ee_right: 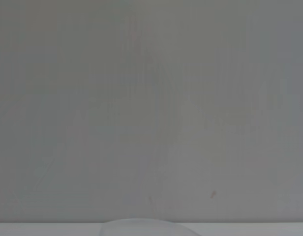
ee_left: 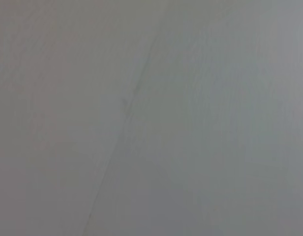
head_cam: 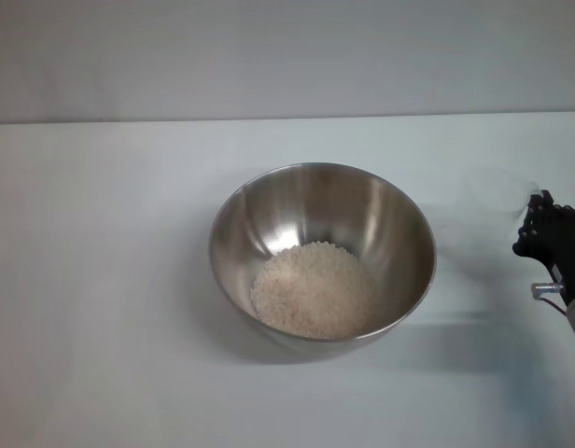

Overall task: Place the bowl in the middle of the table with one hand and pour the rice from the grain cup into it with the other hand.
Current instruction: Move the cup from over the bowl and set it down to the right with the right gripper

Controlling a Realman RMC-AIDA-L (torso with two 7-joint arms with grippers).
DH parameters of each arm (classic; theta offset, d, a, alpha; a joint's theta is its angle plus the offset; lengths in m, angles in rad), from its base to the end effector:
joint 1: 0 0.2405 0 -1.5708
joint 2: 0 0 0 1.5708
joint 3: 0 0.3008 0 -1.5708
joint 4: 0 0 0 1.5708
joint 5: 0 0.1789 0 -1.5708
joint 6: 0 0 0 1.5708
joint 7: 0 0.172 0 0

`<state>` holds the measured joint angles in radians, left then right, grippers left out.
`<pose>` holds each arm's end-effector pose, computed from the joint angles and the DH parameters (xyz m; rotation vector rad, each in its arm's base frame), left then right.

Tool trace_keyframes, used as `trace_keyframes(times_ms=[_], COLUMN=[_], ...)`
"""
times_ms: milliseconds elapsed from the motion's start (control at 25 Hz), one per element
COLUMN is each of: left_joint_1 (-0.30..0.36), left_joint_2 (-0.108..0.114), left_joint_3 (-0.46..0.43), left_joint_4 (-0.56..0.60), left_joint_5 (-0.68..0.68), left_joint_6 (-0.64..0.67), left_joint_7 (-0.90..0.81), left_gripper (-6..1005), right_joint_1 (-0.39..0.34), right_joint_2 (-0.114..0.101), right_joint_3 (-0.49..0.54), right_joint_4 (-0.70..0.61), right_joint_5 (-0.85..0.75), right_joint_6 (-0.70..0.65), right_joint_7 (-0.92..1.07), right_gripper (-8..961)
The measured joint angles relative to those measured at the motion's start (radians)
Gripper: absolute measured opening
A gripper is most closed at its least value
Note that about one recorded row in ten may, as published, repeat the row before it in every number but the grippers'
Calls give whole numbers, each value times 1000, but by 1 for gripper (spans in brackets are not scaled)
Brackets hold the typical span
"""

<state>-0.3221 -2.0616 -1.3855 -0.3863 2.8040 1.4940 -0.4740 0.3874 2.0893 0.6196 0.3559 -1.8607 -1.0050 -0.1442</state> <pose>-0.2837 0.3360 0.0567 -1.3634 -0.3776 -1.3112 0.3498 0.3487 -0.0515 -1.5494 0.6744 0.5314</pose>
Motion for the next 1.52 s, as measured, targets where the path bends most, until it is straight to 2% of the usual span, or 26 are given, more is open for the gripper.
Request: trace_keyframes(times_ms=[1520], left_joint_1=[2], left_joint_2=[2], left_joint_3=[-4], left_joint_4=[5], left_joint_5=[0], left_joint_6=[25], left_joint_7=[0], left_gripper=[755], right_joint_1=[-13], right_joint_2=[0], right_joint_3=[-3], right_joint_4=[1], right_joint_5=[-3], right_joint_6=[27], right_joint_7=[0], right_gripper=[106])
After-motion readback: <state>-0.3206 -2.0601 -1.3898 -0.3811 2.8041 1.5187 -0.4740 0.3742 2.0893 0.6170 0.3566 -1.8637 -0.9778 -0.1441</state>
